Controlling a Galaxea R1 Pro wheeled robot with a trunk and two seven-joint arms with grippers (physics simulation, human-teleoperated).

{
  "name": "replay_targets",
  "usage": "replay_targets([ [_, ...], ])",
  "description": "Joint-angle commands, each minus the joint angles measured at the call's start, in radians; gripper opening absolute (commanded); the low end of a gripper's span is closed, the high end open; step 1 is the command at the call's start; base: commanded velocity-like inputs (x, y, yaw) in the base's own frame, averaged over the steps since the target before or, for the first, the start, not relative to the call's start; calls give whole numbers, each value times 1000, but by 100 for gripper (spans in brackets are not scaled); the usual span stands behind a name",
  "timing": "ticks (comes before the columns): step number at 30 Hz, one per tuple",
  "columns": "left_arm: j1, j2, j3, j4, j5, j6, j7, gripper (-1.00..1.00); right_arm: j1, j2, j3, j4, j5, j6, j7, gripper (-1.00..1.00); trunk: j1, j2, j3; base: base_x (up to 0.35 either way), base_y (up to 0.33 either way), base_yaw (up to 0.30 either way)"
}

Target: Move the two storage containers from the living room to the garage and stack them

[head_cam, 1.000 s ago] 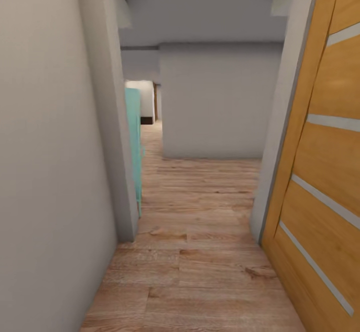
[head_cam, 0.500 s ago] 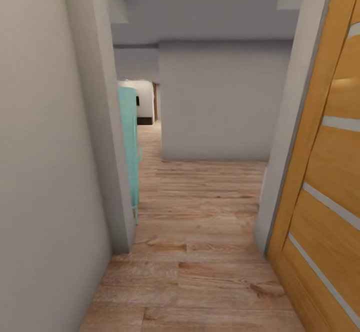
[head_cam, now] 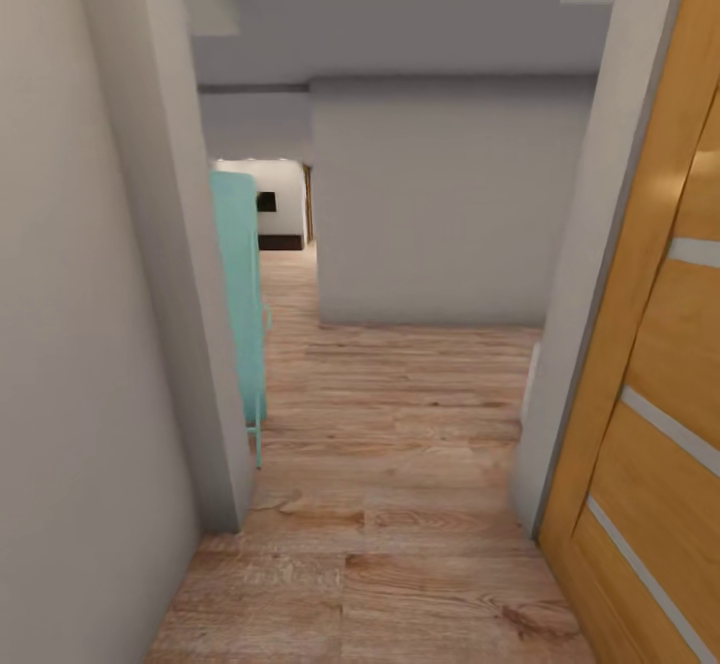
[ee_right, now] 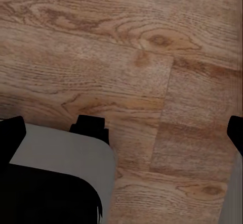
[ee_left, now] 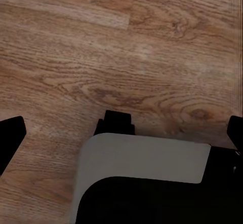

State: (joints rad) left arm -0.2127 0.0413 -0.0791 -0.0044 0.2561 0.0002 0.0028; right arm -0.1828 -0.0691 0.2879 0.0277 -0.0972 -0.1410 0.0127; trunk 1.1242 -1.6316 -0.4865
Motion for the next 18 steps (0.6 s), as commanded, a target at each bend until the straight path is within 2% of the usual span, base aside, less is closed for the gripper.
replay_targets([
  [1,0,0,-8,0,9,-1,0,100,-1,0,8,3,-10,-6,1,100,1,0,-1,327,-120,0],
  [18,0,0,-8,0,9,0,0,100,-1,1,9,3,-10,-1,1,100,1,0,-1,327,-93,0],
])
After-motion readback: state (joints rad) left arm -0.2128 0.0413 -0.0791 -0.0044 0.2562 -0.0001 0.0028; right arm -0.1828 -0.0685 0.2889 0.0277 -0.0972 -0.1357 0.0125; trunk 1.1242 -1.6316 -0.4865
